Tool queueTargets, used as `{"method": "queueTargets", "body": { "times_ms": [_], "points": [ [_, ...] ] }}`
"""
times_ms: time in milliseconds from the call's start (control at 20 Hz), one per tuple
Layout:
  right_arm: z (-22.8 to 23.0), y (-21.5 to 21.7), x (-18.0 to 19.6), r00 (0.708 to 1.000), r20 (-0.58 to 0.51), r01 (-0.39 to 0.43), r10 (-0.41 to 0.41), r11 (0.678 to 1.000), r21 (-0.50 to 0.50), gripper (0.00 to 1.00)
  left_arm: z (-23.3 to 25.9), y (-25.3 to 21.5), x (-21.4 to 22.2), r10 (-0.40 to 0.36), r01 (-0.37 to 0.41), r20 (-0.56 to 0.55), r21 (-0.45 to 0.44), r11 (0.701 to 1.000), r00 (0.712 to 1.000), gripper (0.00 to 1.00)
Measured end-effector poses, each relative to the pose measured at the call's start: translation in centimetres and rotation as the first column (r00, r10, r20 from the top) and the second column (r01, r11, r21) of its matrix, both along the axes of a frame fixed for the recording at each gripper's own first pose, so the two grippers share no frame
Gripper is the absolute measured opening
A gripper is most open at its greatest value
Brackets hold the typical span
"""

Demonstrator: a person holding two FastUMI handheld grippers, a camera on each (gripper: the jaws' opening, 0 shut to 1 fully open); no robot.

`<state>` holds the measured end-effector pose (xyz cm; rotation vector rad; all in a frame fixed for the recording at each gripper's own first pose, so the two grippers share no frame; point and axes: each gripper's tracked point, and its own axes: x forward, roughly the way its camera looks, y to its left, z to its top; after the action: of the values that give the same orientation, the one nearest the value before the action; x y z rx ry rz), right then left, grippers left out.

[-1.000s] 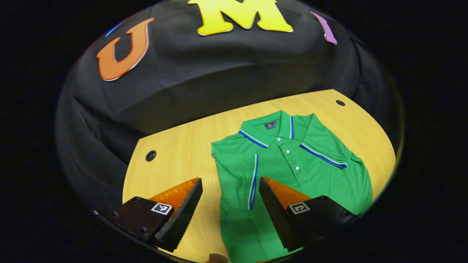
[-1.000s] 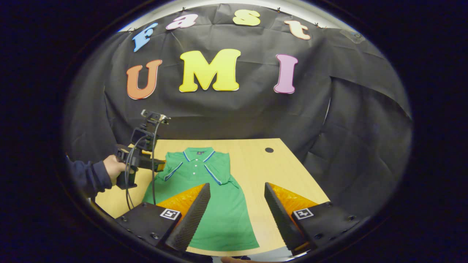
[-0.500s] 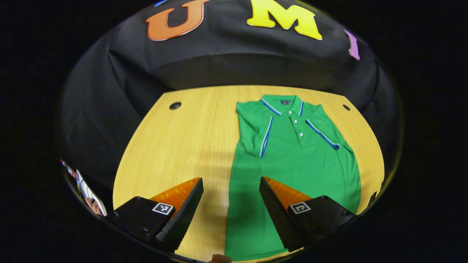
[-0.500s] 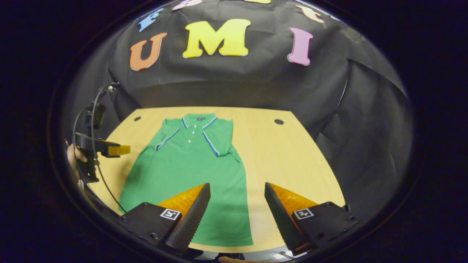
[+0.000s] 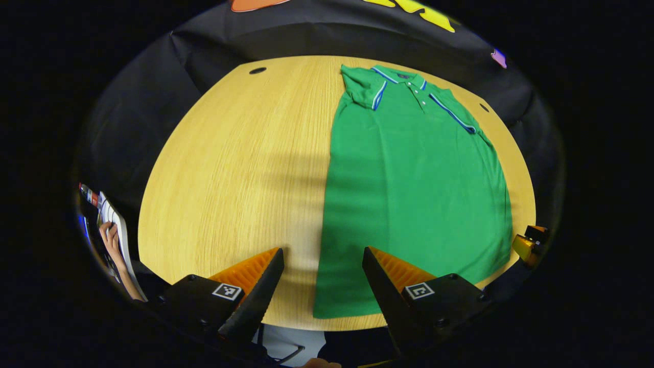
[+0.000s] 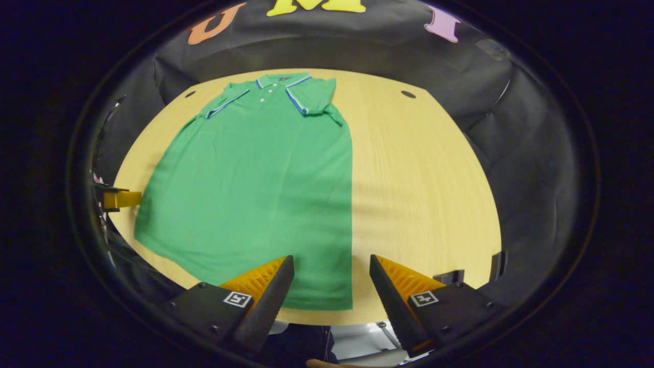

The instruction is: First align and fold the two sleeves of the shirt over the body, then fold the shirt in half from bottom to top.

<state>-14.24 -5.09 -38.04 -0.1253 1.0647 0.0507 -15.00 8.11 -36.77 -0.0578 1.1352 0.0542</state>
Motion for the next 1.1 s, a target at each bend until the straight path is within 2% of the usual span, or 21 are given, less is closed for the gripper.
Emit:
{"method": "queueTargets", "body": {
  "times_ms": [250,500,550,600,650,750,850,950,1100],
  "points": [
    [-1.3,-0.2,-1.3,0.996,-0.081,0.051,-0.049,0.998,0.024,0.96,-1.8,-1.5,-3.4,-0.003,0.000,-0.105,-0.029,1.000,0.995,1.00],
    [-2.9,-0.1,-2.4,0.988,-0.148,0.054,-0.051,0.998,0.014,0.96,-2.0,-1.6,-3.4,-0.040,0.038,-0.149,-0.014,0.999,0.988,0.99],
    [-3.0,0.0,-2.6,0.985,-0.163,0.059,-0.055,0.998,0.024,0.91,-2.2,-1.6,-3.4,-0.041,0.039,-0.163,-0.016,0.999,0.986,0.99],
    [-3.1,0.1,-2.3,0.983,-0.170,0.072,-0.066,0.997,0.033,0.91,-2.1,-1.7,-3.2,-0.040,0.037,-0.175,-0.019,0.999,0.984,0.99],
    [-3.1,0.2,-2.4,0.978,-0.195,0.080,-0.070,0.996,0.042,0.94,-2.1,-1.6,-3.5,-0.038,0.035,-0.185,-0.020,0.999,0.982,0.99],
    [-3.3,0.1,-2.4,0.960,-0.262,0.116,-0.098,0.992,0.055,0.94,-2.0,-1.4,-3.9,-0.045,0.041,-0.199,-0.021,0.999,0.979,0.99],
    [-3.3,0.1,-2.2,0.940,-0.327,0.110,-0.091,0.993,0.038,0.94,-2.0,-1.5,-3.5,-0.024,0.020,-0.188,-0.022,1.000,0.982,0.99],
    [-3.4,0.1,-2.1,0.920,-0.381,0.113,-0.094,0.993,0.028,0.95,-2.0,-1.5,-3.7,-0.035,0.032,-0.197,-0.019,0.999,0.980,0.99],
    [-3.2,0.2,-2.1,0.911,-0.403,0.111,-0.093,0.993,0.024,0.95,-2.1,-1.5,-3.6,-0.027,0.023,-0.215,-0.021,0.999,0.976,1.00]
  ]
}}
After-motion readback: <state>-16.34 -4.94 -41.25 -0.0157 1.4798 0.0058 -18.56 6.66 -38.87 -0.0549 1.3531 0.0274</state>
